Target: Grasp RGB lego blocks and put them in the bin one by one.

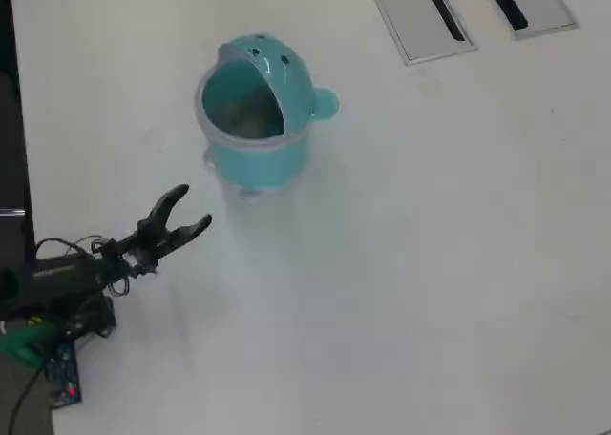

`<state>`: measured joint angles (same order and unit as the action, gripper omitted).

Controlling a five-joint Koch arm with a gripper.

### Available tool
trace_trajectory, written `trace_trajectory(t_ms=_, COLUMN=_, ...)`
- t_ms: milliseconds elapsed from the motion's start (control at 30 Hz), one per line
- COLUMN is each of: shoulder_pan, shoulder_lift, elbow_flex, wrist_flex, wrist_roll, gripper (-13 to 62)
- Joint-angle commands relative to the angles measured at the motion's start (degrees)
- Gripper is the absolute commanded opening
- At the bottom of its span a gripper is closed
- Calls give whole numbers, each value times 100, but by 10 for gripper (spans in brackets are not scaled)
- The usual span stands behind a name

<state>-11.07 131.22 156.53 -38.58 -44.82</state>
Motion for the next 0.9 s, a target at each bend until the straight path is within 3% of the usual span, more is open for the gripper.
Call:
trace_trajectory(t_ms=0, shoulder_pan=18, shoulder_lift=404, elbow_flex=-97, wrist_flex=-729, wrist_roll=167, gripper=308)
trace_trajectory(t_ms=867, shoulder_pan=738, shoulder_lift=387, elbow_flex=1969, wrist_flex=-2355, wrist_roll=1521, gripper=308)
